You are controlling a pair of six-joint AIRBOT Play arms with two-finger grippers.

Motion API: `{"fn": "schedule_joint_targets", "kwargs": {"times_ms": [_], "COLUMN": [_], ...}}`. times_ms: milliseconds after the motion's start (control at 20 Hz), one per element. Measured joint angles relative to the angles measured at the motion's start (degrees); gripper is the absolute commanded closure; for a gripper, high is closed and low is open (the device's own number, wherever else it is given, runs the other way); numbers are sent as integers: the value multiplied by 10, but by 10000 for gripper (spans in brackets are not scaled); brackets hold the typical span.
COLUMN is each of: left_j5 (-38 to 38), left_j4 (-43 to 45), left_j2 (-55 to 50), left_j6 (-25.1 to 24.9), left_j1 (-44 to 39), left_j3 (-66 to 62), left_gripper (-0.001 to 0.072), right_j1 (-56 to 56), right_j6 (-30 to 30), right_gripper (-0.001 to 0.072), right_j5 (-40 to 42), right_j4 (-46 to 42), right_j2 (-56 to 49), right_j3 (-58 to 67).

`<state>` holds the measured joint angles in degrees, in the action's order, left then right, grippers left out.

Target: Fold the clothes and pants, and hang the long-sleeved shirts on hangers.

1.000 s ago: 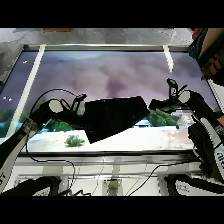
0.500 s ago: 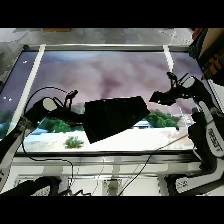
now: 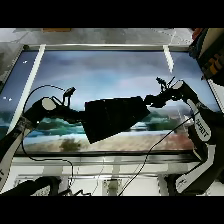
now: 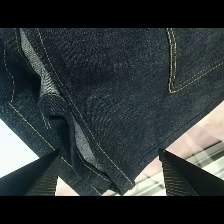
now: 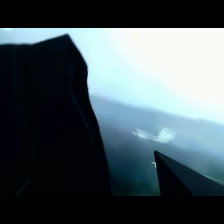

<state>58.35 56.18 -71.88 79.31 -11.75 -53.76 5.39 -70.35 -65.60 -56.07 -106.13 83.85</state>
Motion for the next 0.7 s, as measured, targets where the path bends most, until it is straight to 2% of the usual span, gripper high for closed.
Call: {"fn": "schedule_joint_targets", "kwargs": {"times_ms": [150, 400, 450, 500, 550, 600, 700], "left_j5": [-5, -24, -26, -28, -29, -29, -31], "left_j4": [0, 5, 6, 6, 7, 8, 8], "left_j2": [0, 0, 0, 0, 0, 0, 0], "left_j6": [0, 0, 0, 0, -3, -7, -21], "left_j1": [0, 0, 0, 0, 0, 0, 2], "left_j3": [0, 0, 0, 0, 0, 0, 0], "left_gripper": [-10, -10, -10, -7, 60, 224, 512], "right_j1": [-2, -27, -39, -52, -65, -80, -103], "right_j6": [-11, -11, -5, 6, 17, 26, 38], "right_gripper": [27, 42, 141, 288, 504, 680, 676], "right_j5": [-5, -99, -109, -111, -108, -98, -84], "right_j4": [45, 119, 127, 129, 129, 134, 146], "right_j2": [-23, -63, -66, -70, -72, -73, -71], "right_j3": [3, 3, 2, 2, 2, 1, 7]}}
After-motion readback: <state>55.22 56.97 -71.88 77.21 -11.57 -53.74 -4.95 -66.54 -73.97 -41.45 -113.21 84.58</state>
